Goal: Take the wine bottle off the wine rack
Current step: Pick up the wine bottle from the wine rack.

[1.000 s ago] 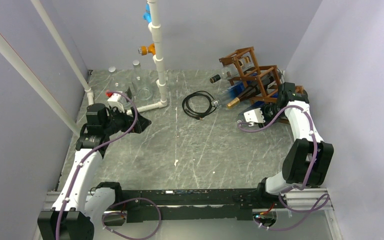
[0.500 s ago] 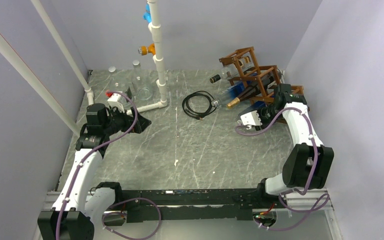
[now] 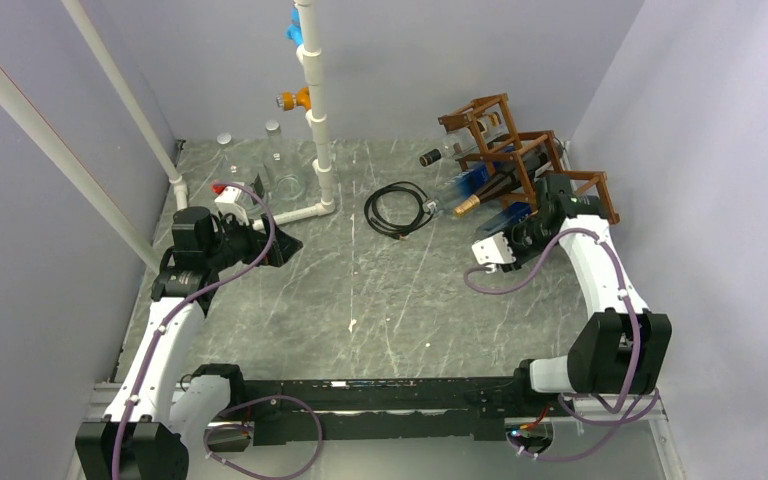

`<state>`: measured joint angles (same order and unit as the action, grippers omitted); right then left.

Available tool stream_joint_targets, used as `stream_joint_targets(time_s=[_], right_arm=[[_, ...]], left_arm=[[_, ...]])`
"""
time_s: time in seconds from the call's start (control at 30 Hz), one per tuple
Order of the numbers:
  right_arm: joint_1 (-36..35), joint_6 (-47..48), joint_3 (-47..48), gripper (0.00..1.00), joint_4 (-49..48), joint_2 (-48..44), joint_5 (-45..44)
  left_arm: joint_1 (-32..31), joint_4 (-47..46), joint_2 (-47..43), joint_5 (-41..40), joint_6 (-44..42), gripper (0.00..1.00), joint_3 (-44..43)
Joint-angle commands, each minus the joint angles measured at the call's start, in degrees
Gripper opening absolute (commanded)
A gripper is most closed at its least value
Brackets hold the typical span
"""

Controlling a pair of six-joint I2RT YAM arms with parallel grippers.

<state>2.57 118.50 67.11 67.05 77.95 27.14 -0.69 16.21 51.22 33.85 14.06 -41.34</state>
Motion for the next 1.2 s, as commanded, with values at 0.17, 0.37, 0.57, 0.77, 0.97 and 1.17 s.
stream_joint_targets(time_s=[0.17, 0.37, 0.57, 0.77, 0.97, 1.17], right_arm=[[-4.2, -3.3, -1.3, 0.00, 5.4, -2.9, 3.0], [-6.5, -7.4, 1.2, 0.00, 7.2, -3.5, 5.1], [-6.7, -9.1, 2.4, 0.00, 9.6, -4.8, 7.4], [-6.5, -12.8, 3.3, 0.00, 10.2, -6.6, 10.7], [-3.5, -18.0, 1.4, 0.00, 7.5, -9.6, 15.3], [1.0, -20.8, 0.3, 0.00, 6.3, -12.8, 19.3]], left_arm=[[0.3, -0.9, -0.3, 1.4, -0.9, 0.99, -0.3], [0.3, -0.9, -0.2, 1.4, -0.9, 0.99, -0.3], [0.4, -0.9, 0.0, 1.5, -0.9, 1.00, -0.3], [0.4, -0.9, 0.1, 1.6, -0.8, 0.99, -0.2], [0.4, -1.0, 0.3, 1.6, -0.9, 1.00, -0.2], [0.4, -1.0, 0.5, 1.8, -0.7, 0.99, -0.3]])
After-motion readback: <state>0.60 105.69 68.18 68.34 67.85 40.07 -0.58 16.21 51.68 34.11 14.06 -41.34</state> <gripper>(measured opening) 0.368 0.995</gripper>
